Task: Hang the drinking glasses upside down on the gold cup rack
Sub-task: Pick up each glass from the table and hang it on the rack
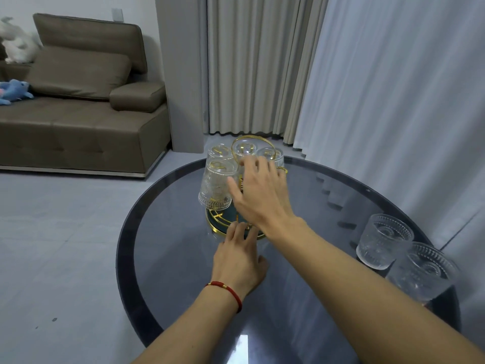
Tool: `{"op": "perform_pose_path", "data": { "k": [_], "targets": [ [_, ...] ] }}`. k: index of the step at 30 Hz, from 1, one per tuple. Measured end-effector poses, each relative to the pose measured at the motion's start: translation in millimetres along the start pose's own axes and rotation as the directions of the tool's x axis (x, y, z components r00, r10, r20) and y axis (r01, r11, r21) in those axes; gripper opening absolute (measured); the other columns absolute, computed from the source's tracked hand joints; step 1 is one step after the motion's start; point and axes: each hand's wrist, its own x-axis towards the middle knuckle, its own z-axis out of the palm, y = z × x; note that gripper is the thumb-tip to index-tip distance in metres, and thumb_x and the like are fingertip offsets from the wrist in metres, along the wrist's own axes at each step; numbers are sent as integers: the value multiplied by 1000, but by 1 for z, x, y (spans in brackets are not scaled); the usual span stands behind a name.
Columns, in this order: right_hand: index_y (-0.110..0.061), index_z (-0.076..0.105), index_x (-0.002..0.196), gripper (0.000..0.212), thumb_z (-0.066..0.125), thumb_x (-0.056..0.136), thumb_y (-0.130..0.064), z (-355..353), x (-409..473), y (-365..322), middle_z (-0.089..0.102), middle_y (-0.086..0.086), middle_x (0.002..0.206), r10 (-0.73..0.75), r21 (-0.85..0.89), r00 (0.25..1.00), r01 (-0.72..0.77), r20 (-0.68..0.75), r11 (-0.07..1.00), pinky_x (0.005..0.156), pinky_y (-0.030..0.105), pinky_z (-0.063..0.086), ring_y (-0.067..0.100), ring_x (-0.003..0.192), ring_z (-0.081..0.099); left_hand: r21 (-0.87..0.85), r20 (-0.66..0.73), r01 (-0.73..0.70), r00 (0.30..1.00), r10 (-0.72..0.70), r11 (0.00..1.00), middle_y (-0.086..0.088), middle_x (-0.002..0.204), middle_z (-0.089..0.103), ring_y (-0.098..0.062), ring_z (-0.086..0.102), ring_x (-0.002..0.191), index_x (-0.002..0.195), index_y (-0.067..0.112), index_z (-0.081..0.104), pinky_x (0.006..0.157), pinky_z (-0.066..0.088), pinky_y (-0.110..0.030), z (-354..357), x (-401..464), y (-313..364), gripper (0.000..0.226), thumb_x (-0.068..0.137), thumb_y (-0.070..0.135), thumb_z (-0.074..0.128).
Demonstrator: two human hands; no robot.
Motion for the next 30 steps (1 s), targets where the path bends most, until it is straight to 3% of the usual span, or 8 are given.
{"op": "perform_pose_path", "data": {
  "k": [3,8,13,17,20,24,27,30],
  "targets": [
    [-14,59,115,30,52,96,-37,-24,-34,34,59,7,112,19,89,989,-6,-147,996,82,40,45,25,100,53,-215,-36,-71,997,65,974,4,131,56,-16,43,128,126,24,58,91,50,-34,-4,2,17,49,78,26,66],
    [-15,63,113,30,64,86,-28,-59,-108,107,62,6,112,185,17,974,-185,-127,983,86,44,43,29,104,55,-368,-62,-219,975,211,903,3,138,57,-11,46,130,144,21,49,111,38,-29,-4,-4,52,62,85,24,67],
    [-16,66,117,47,78,74,-33,-88,-156,168,57,13,125,404,-247,911,-410,-77,878,108,56,29,37,127,43,-421,-34,-182,982,185,889,2,130,56,-10,52,115,145,19,48,101,47,-32,-2,-13,80,60,88,21,68],
    [-16,56,136,72,79,74,-44,-97,-175,196,44,19,145,556,-274,831,-540,-24,796,111,55,25,38,138,32,-440,3,-109,992,123,892,5,129,55,-8,54,108,145,23,47,94,50,-28,-2,-19,94,58,90,24,66],
    [-16,41,149,88,81,75,-40,-98,-188,217,34,20,152,624,-66,781,-621,41,781,115,53,32,39,141,29,-457,16,-82,995,100,886,5,125,58,-9,56,105,141,23,50,93,53,-35,-3,-21,104,54,90,23,66],
    [-20,24,155,112,91,68,-44,-96,-201,234,43,11,152,737,309,655,-744,166,592,108,48,45,30,134,47,-532,57,-23,996,63,846,7,115,63,-10,60,102,134,25,57,87,56,-39,0,-27,118,46,89,20,67],
    [-20,44,142,98,94,62,-48,-95,-207,236,60,2,133,771,414,609,-760,186,500,95,40,51,23,115,58,-584,100,8,993,62,812,11,109,66,-7,63,99,129,30,60,84,57,-32,5,-33,128,41,89,20,67],
    [-25,54,133,89,94,57,-51,-104,-209,233,64,-8,120,761,444,640,-715,107,540,88,33,48,19,111,62,-635,155,48,986,67,771,8,107,69,-5,65,97,124,33,63,83,56,-24,8,-37,136,39,88,19,68]
  ]
}}
